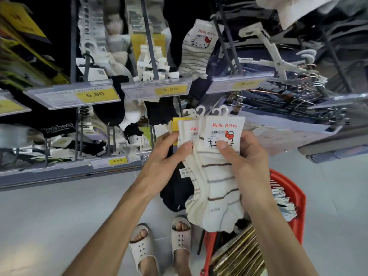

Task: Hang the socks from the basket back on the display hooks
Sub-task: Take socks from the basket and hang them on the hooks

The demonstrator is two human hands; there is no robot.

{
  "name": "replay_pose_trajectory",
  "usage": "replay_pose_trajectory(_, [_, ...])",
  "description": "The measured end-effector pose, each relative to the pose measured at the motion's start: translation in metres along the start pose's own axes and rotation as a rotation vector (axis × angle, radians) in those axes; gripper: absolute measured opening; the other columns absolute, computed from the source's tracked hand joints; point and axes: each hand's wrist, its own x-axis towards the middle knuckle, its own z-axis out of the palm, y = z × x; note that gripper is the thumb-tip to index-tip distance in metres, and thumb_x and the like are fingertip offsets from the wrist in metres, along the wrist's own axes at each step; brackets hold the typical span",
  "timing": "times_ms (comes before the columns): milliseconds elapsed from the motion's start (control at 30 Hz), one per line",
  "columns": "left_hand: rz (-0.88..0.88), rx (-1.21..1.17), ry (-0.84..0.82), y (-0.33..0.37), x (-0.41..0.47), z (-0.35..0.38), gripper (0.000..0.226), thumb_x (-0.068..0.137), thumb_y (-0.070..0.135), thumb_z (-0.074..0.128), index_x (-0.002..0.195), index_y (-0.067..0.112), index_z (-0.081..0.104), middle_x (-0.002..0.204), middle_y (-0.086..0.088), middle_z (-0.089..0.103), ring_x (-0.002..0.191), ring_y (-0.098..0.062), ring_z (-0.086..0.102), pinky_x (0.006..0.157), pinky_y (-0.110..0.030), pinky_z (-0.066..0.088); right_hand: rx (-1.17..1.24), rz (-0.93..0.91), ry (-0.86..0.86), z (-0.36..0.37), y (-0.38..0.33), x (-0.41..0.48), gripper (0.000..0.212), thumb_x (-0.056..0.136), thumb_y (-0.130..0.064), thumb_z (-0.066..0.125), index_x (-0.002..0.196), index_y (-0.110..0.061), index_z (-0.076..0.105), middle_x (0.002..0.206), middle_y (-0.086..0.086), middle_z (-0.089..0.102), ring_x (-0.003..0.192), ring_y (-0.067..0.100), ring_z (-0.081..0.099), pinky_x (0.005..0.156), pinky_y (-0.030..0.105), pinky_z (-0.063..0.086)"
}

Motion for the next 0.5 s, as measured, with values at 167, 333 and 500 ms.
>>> replay_pose_trajectory(167, [-0.013, -0.081, 0.051, -0.009, 0.009, -0.005, 0.029, 0.088, 0.040, 0.063, 0.114, 0.050, 0.067, 0.134, 0.007, 0.061, 0.127, -0.008, 0.055, 0.109, -0.037, 0.044, 0.166, 0.082, 0.036, -0.011, 0.008, 0.014, 0.026, 0.086, -0.019, 0.070, 0.112, -0.022, 0.067, 0.112, 0.002, 0.075, 0.106, 0.022, 0.071, 0.093, 0.042, 0.054])
replay_pose_trajectory(333, [0.006, -0.136, 0.111, -0.018, 0.011, -0.015, 0.026, 0.091, 0.032, 0.068, 0.103, 0.055, 0.070, 0.123, 0.012, 0.070, 0.117, -0.010, 0.064, 0.097, -0.034, 0.052, 0.205, 0.045, 0.148, -0.013, 0.008, 0.065, 0.024, 0.098, -0.011, 0.058, 0.120, -0.017, 0.064, 0.104, -0.009, 0.075, 0.094, 0.004, 0.069, 0.084, 0.027, 0.050])
replay_pose_trajectory(500, [0.000, -0.163, 0.118, -0.023, 0.006, -0.020, 0.039, 0.096, 0.018, 0.059, 0.098, 0.055, 0.072, 0.111, 0.021, 0.074, 0.102, 0.001, 0.069, 0.074, -0.011, 0.053, 0.062, -0.172, 0.053, 0.009, -0.007, 0.118, 0.028, 0.098, -0.006, 0.048, 0.117, -0.019, 0.064, 0.106, -0.013, 0.071, 0.104, 0.003, 0.064, 0.091, 0.018, 0.049])
